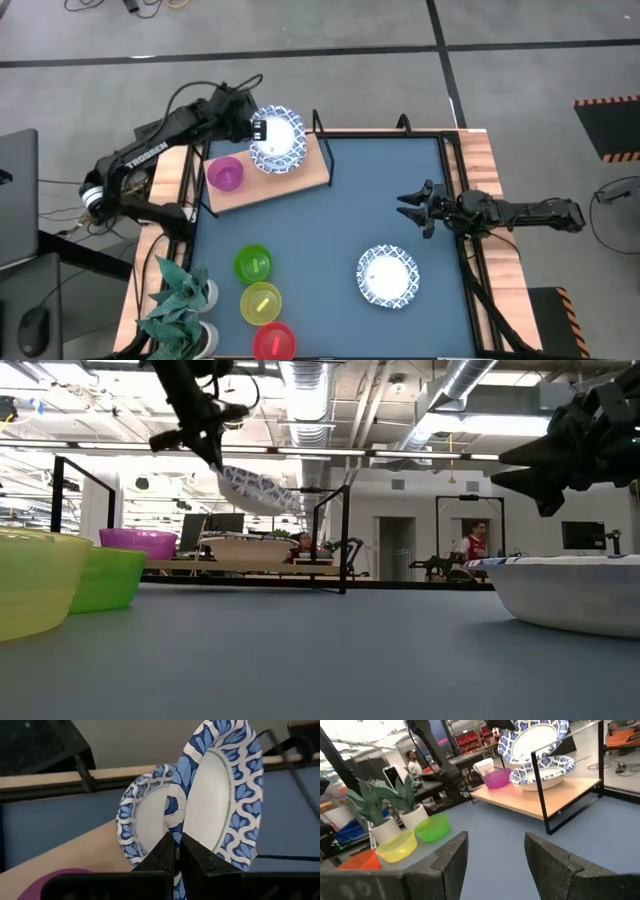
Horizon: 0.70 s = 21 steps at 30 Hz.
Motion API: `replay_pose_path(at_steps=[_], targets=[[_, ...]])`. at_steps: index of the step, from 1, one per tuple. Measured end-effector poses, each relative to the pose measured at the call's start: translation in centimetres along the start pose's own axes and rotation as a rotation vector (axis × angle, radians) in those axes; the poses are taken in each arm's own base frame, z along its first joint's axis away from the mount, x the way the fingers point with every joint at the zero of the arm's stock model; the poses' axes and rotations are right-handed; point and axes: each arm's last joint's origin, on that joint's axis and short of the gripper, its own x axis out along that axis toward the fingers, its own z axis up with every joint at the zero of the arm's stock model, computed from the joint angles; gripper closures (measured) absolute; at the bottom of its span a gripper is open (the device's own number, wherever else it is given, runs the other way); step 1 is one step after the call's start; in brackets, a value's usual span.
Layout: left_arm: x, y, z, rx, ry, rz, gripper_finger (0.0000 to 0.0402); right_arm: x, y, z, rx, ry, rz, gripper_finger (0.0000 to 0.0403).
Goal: Place and stack bowls onto a shelf
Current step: Stack the left white-blue bowl on top of the other white-blue bowls on the shelf
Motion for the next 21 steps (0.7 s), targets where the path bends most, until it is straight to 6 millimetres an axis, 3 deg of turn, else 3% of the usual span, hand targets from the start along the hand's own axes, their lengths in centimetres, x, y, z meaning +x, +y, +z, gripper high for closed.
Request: replay_pose_path(at_steps=[13,21], targets=[[6.5,1.3,1.1,-0.008,0.159,0.020,0.0401,0.1,0.0,-0.2,-0.001,0.019,-0.006,0.0183],[7.3,1.4,1.1,-0.009,0.142,0.081,0.0398,0.1,0.0,-0.2,0.007,0.019,-0.005,0.0183]])
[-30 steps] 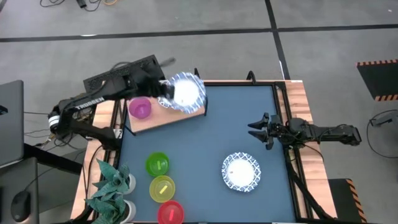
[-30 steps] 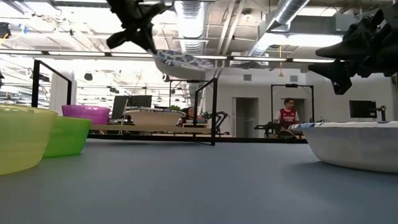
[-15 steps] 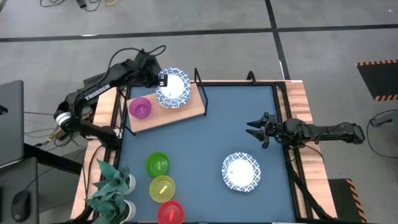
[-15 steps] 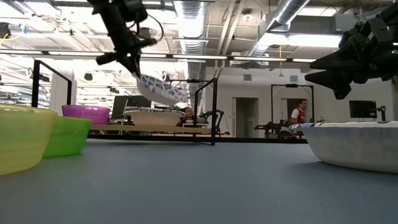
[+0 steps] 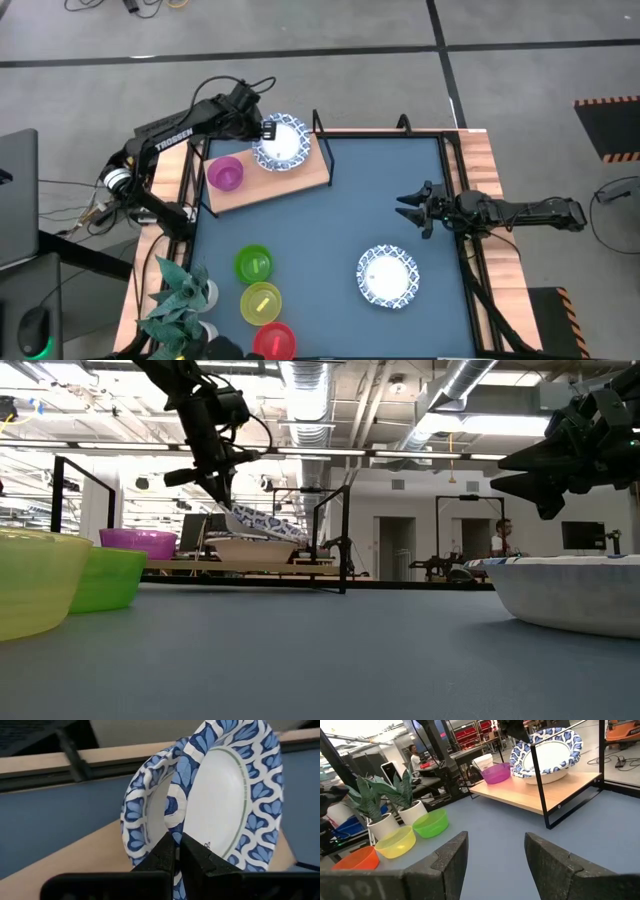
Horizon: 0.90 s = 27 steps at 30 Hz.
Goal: Place and stack bowls onto a shelf
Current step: Stack the left white-blue bowl on top of the other white-blue bowls on the shelf, then stack the white-blue bowl on top of the other white-blue bowls on the shelf
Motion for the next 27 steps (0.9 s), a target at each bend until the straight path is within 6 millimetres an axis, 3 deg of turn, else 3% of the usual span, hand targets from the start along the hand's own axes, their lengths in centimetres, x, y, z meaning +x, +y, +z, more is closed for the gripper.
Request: replay_pose_path(at_steps=[5,15,19,23,27], targets=[[0.0,0.3,-0.3,0.038,0.013,0.055,0.0364,0.0,0.0,0.0,-0.001,0.000,0.001,0.0183],[0.0,0.5,-0.2,0.079,-0.010,0.104,0.0247,0.0,0.0,0.0,-0.002,0.001,0.002,0.0183],[0.0,0.4,-0.1,0.074,-0.026,0.094,0.0224,0.0,0.0,0.0,-0.002,0.001,0.003,0.0183],[-0.1,-0.8,0.1,0.091,-0.024,-0.066,0.0222,0.0,0.0,0.0,-0.002,0.001,0.003,0.0183],[-0.5,-3.6,-0.9,0.219,0.027,-0.343,0.0228,0.0,0.0,0.0,-0.002,0.002,0.003,0.0183]])
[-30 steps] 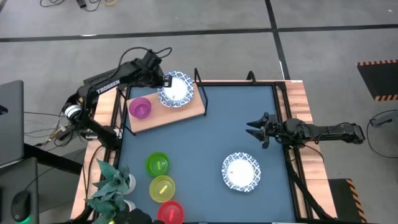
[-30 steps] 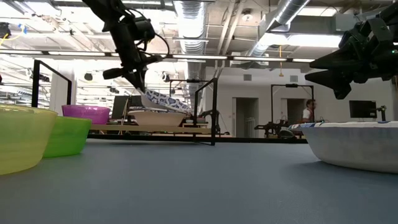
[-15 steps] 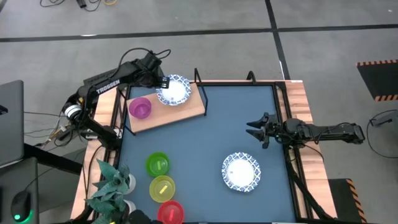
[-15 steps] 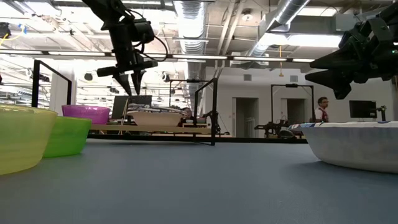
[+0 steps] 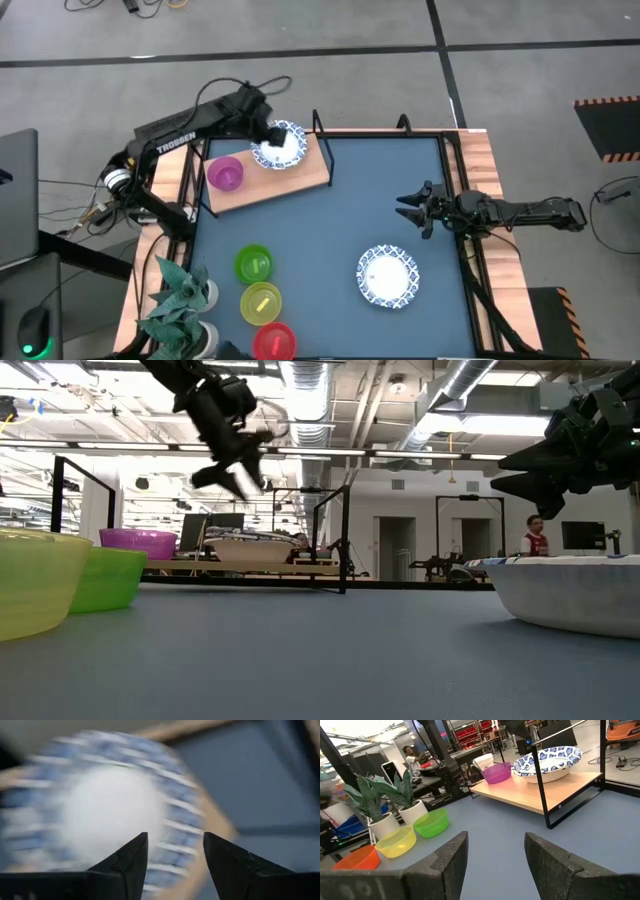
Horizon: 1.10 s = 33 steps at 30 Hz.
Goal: Place and stack bowls onto a shelf
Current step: Stack the white-blue bowl on top of the other white-blue bowls on the shelf
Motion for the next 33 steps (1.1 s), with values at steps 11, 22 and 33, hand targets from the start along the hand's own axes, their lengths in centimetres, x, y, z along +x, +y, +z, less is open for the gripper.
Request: replay_pose_path(at_steps=[11,22,33], targets=[[1.3,-12.9,-8.2,0.425,0.091,-0.354,0.0230,0.0,0.0,0.0,-0.002,0.000,0.001,0.0183],[6.8,-19.8,-15.0,0.437,0.060,-0.507,0.0189,0.1,0.0,-0.2,0.023,0.024,0.006,0.0183],[14.1,-20.1,-18.6,0.271,0.137,-0.514,0.0110,0.2,0.0,-0.4,0.020,0.049,0.018,0.0183]])
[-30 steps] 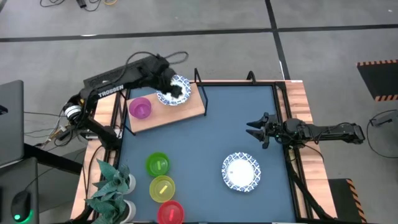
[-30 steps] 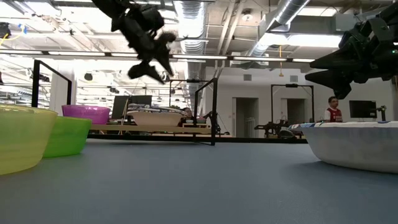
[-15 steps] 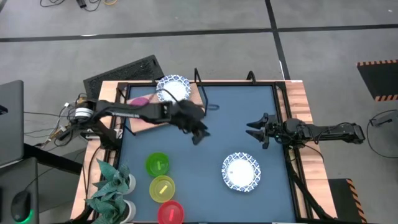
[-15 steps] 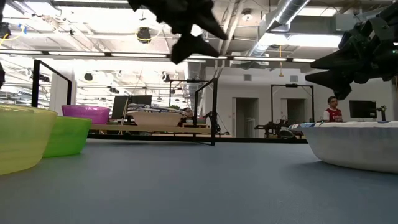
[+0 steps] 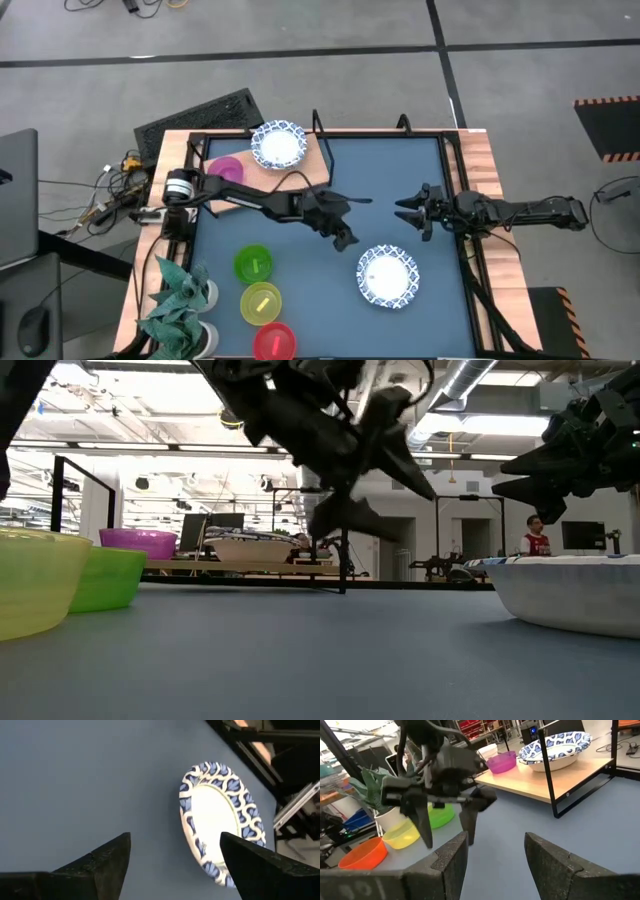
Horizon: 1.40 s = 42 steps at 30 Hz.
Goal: Place and stack bowls onto a shelf
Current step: Stack the white-blue bowl on top of the other white-blue bowls on the shelf
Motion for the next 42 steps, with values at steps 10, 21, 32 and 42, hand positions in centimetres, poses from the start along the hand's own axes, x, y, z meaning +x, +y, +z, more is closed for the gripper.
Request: replay_pose_path(at_steps=[10,21,32,42], targets=[[4.5,-2.2,-0.9,0.033,0.035,-0.024,0.0107,0.0,0.0,-0.1,-0.001,0.006,0.000,0.0183],[7.8,-2.5,-1.0,0.023,0.169,0.010,0.0109,0.0,0.0,-0.1,0.015,0.006,0.001,0.0183],[7.7,-2.4,-1.2,-0.043,0.216,0.019,0.0277,0.0,0.0,0.0,0.015,0.006,0.001,0.0183],[7.5,-1.8,-1.3,-0.102,0.307,0.005,0.0396,0.0,0.0,0.0,0.016,0.005,0.001,0.0183]])
